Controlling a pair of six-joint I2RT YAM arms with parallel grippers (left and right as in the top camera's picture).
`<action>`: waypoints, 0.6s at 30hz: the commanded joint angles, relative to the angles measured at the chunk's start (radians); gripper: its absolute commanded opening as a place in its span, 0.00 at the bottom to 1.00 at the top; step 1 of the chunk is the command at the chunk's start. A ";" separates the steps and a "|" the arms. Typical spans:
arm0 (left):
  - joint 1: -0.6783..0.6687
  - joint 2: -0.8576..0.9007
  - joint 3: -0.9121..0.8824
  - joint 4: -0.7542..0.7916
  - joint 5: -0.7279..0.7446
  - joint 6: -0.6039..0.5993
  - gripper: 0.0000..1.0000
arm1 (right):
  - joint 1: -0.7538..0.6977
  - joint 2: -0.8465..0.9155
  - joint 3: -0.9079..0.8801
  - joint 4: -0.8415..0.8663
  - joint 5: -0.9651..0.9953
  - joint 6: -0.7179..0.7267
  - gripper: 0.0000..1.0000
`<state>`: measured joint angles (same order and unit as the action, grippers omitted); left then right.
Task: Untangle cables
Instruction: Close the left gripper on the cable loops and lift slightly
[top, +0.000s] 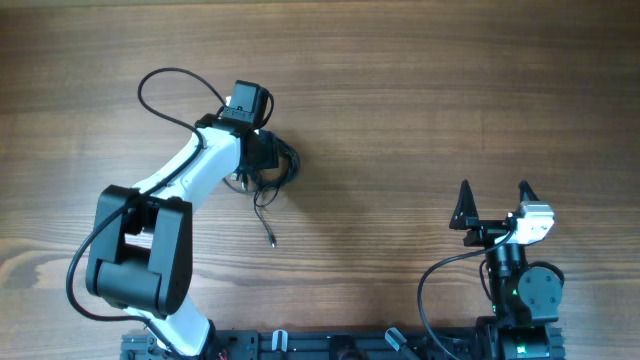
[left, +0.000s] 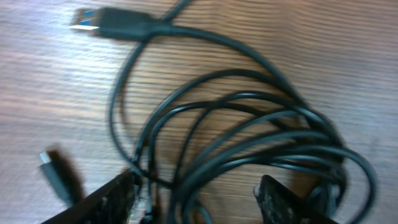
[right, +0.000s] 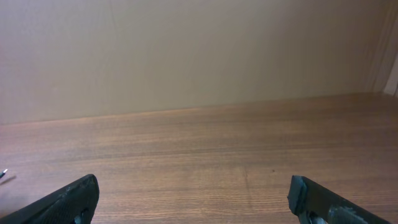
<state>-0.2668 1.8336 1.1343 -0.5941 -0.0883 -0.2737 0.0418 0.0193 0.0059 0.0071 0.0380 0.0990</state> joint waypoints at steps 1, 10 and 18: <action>0.002 -0.004 -0.003 0.019 0.062 0.065 0.42 | -0.006 -0.009 -0.001 0.005 0.013 -0.018 1.00; -0.003 -0.004 -0.005 0.050 0.100 0.065 0.34 | -0.006 -0.009 -0.001 0.005 0.013 -0.018 1.00; -0.013 -0.004 -0.140 0.270 0.099 0.064 0.04 | -0.006 -0.009 -0.001 0.005 0.013 -0.018 1.00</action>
<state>-0.2737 1.8336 1.0157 -0.3458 -0.0013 -0.2173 0.0418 0.0193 0.0059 0.0071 0.0380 0.0986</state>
